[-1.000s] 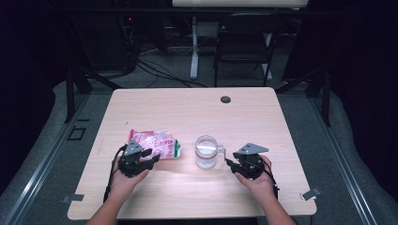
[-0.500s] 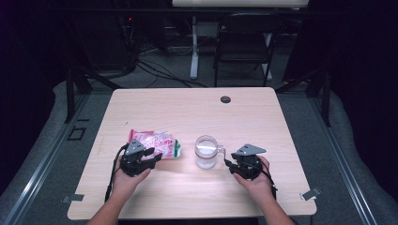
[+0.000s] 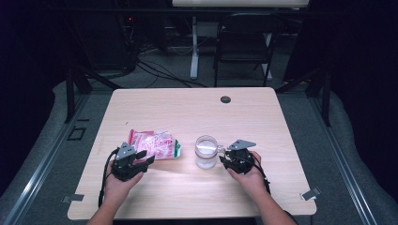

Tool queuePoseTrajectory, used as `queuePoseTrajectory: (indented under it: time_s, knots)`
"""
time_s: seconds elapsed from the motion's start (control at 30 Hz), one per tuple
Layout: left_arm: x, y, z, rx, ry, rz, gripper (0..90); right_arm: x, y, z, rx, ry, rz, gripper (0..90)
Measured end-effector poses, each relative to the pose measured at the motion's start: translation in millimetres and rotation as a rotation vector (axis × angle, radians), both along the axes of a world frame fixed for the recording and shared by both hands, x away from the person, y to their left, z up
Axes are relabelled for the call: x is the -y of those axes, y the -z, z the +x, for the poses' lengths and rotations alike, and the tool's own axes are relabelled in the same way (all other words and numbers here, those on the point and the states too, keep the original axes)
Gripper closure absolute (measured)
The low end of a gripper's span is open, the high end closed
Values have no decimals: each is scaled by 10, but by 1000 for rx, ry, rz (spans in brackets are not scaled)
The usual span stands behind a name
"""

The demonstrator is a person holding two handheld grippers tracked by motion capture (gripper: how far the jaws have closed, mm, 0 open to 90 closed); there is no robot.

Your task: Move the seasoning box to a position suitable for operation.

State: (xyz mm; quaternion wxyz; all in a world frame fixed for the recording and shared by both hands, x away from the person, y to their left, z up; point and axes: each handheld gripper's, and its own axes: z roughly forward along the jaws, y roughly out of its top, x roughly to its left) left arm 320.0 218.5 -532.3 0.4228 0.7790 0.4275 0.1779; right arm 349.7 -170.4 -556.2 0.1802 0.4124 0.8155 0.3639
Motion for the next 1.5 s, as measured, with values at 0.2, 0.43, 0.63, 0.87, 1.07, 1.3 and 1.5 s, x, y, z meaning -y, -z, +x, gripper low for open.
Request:
queuePoseTrajectory:
  time_s: [0.2,0.43,0.63,0.87,1.07,1.3,1.5]
  knots:
    - [-75,-4,-41,-1,-21,-17,565,-62,24,72,2,1,-30,700]
    - [-114,-4,-72,0,-40,-21,564,-90,35,114,-4,6,-27,751]
    - [-132,-3,-79,-1,-45,-21,564,-71,37,146,-9,25,-14,755]
    - [-133,0,-76,2,-45,-25,563,-68,33,151,0,23,-28,763]
    - [-113,-1,-75,5,-42,-21,561,-74,22,141,-1,6,-49,764]
    - [-44,2,-54,12,-15,-18,559,-82,15,100,2,-26,-60,765]
    - [33,-8,-37,30,6,-12,558,-95,12,30,7,-74,-59,767]
